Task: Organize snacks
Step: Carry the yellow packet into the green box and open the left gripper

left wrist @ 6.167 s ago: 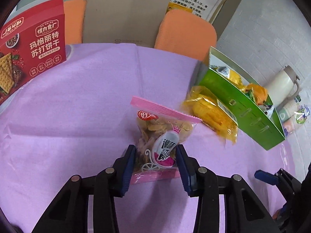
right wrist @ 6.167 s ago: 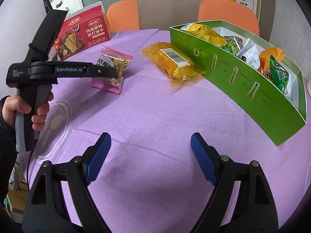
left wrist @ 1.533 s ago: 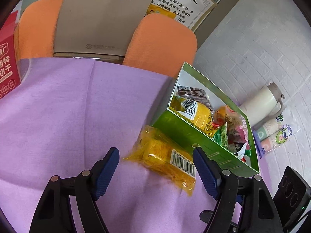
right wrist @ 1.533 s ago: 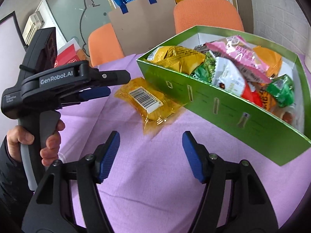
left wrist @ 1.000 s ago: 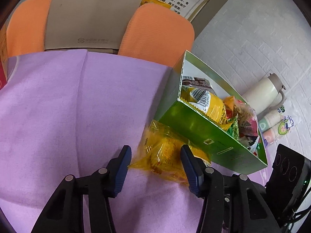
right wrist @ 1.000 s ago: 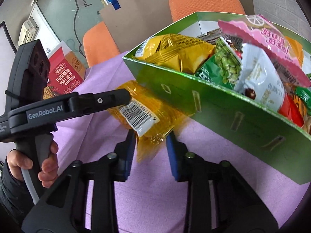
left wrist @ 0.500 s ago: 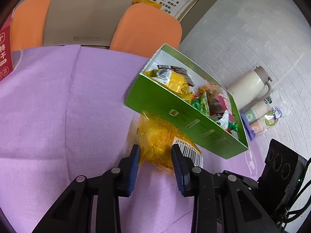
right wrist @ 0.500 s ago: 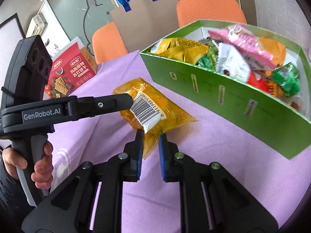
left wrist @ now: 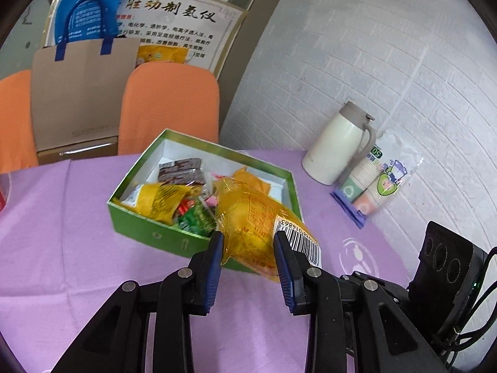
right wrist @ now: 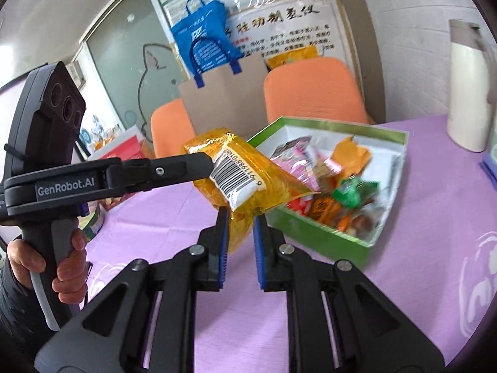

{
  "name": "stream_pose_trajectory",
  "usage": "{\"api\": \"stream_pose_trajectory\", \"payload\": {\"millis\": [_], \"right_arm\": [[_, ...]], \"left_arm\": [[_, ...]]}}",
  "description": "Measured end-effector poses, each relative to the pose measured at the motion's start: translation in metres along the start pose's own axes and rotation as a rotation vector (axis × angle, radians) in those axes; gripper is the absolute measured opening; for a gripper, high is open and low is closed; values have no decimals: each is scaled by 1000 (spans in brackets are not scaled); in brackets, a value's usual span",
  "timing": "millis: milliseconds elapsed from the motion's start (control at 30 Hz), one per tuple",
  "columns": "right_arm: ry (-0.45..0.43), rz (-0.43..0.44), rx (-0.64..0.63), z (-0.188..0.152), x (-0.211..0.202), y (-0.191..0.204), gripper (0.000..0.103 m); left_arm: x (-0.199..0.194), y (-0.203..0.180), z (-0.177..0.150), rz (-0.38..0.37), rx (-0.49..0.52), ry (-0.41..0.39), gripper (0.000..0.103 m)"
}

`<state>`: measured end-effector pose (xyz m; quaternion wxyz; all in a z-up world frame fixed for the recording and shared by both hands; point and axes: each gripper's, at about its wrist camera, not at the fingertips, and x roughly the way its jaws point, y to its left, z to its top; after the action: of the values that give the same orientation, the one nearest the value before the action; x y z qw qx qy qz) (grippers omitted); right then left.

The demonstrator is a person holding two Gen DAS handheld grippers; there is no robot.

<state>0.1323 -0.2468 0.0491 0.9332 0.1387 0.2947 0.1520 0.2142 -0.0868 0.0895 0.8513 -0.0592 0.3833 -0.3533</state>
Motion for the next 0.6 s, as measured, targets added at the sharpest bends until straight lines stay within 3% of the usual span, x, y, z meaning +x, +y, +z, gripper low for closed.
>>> {"api": "stream_pose_trajectory", "payload": {"millis": [267,600], "right_arm": [[-54,-63,56,18,-11,-49,17],[33,-78,120,21,39,-101,17]], "left_arm": [[49,-42,29,-40,60,14,33],[121,-16,40,-4,20,101,33]]}}
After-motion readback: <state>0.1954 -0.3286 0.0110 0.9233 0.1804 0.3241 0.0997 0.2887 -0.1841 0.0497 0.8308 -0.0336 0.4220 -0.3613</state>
